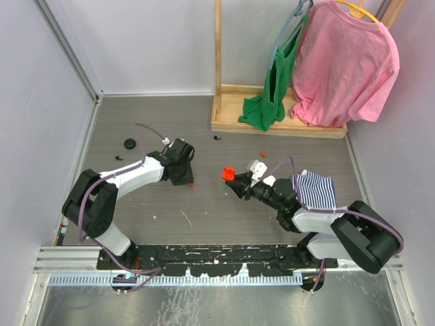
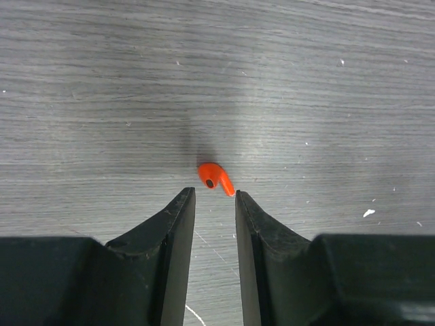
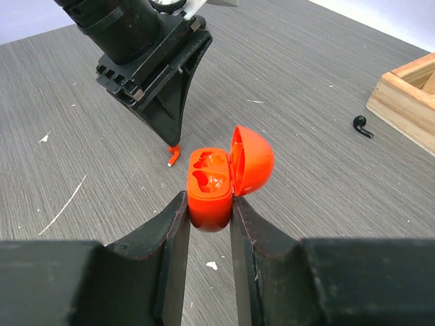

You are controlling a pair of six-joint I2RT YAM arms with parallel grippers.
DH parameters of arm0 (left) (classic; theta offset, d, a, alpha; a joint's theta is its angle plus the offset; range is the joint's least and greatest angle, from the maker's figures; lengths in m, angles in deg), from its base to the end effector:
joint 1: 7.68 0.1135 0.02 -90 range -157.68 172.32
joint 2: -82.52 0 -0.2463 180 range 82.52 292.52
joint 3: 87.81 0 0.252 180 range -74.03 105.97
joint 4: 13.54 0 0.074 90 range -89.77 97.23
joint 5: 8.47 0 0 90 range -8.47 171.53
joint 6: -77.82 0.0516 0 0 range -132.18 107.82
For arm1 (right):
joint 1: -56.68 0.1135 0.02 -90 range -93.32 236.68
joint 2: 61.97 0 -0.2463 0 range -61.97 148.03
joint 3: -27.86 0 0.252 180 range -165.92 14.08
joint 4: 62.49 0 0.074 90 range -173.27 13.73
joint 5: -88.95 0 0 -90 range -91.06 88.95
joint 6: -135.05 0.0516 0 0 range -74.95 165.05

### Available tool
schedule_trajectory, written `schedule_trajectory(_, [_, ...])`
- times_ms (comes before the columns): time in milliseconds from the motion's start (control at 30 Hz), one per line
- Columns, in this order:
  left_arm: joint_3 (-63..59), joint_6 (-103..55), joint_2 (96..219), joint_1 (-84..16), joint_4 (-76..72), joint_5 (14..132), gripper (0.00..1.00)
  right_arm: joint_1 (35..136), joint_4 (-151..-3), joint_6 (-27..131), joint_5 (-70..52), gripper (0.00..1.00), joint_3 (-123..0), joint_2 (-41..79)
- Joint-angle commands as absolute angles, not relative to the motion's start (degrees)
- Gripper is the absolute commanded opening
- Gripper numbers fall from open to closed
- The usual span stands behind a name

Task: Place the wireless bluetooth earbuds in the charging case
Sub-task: Adjust the earbud at the center of the board.

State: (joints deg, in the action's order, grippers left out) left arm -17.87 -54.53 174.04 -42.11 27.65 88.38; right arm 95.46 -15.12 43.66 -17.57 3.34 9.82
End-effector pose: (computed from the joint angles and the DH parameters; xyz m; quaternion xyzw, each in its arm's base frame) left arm 0.2659 -0.1748 0.1557 -0.0810 0.9669 -0.1004 0.2202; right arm 0.1760 0.1602 0.1626 -0.3356 0.6217 0.3206 0.6309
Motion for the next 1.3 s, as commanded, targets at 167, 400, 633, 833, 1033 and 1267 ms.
schedule_trajectory(167, [-23.2, -58.4, 173.7, -38.9, 17.7, 85.6, 0.29, 95.9, -13.0, 42.9, -17.1, 0.01, 0.9, 10.1])
schedule_trajectory(400, [-27.5, -60.1, 171.9, -36.8, 14.2, 83.0, 0.25, 96.0, -13.2, 42.8, -17.1, 0.01, 0.8, 10.3])
schedule_trajectory(633, [-34.3, -62.0, 167.4, -33.9, 7.5, 79.6, 0.18, 96.0, -13.5, 42.9, -17.2, 0.01, 0.5, 10.5])
schedule_trajectory(833, [-38.4, -62.0, 164.5, -32.6, 0.0, 76.1, 0.14, 96.1, -13.8, 42.9, -17.2, 0.01, 0.4, 10.7])
schedule_trajectory(1033, [-38.4, -59.4, 167.8, -32.8, -8.2, 70.9, 0.20, 96.3, -13.9, 42.8, -17.3, 0.01, 0.3, 10.8])
schedule_trajectory(1267, [-38.6, -54.2, 172.3, -34.2, -9.5, 72.2, 0.21, 96.4, -14.0, 42.6, -17.1, 0.01, 0.2, 11.2])
